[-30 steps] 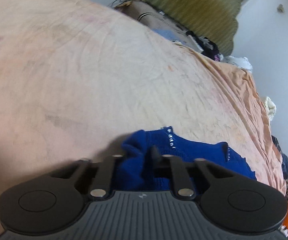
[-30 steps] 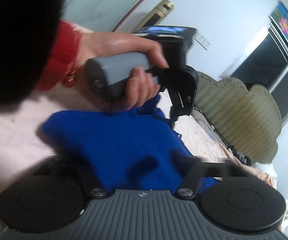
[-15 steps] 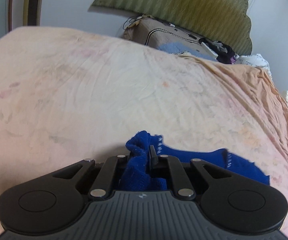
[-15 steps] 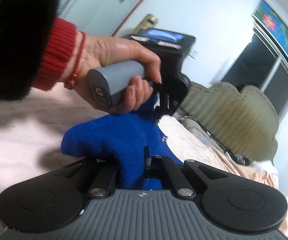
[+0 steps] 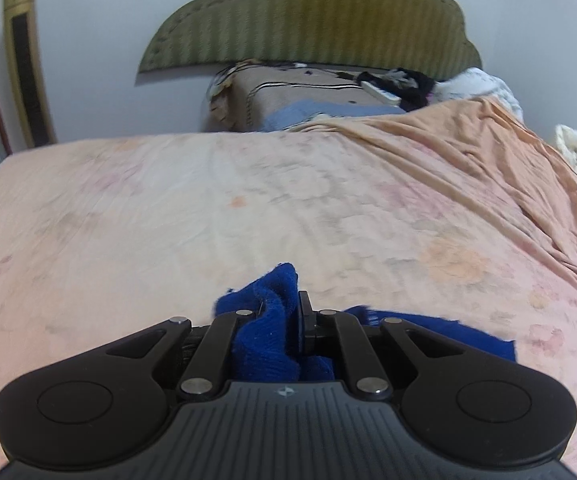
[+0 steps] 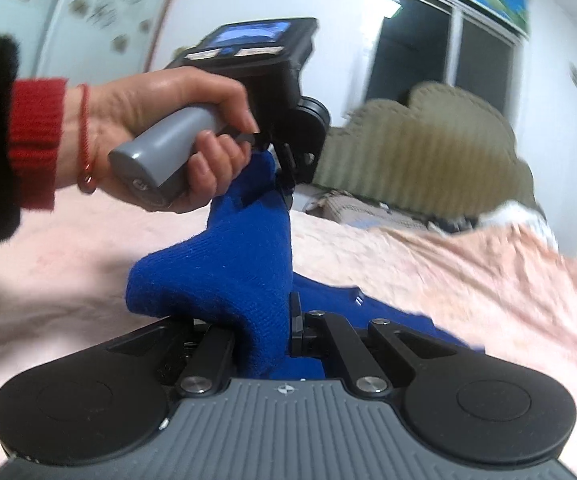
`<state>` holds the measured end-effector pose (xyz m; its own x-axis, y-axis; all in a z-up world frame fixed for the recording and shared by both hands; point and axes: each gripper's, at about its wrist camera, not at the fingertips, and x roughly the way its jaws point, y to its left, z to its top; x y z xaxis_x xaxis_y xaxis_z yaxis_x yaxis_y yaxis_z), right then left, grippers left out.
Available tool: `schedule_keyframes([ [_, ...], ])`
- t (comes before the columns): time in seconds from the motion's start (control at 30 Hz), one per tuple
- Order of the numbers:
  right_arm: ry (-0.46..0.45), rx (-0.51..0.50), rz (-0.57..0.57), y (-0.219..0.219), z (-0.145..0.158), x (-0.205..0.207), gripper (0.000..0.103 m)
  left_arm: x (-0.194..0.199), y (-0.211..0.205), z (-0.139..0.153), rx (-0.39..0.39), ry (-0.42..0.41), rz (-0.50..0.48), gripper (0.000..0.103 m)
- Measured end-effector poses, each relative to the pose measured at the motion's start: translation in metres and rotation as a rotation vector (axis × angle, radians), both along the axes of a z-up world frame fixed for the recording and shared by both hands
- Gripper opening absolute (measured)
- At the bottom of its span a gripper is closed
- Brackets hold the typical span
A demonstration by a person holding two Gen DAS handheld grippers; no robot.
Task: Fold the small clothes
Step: 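Lift the held sweater with both grippers off the sheet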
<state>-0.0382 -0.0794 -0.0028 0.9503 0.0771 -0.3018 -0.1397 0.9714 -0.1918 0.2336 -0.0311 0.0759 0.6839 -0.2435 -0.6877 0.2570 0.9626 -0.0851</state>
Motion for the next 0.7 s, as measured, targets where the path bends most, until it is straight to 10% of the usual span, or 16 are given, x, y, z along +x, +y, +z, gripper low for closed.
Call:
schedule_keyframes([
  [0.7,0.145,0.729,-0.21,-0.193,-0.057,0.017,0.004,-0.016,-0.195,-0.064,0.242,-0.029,-0.205,0.009],
])
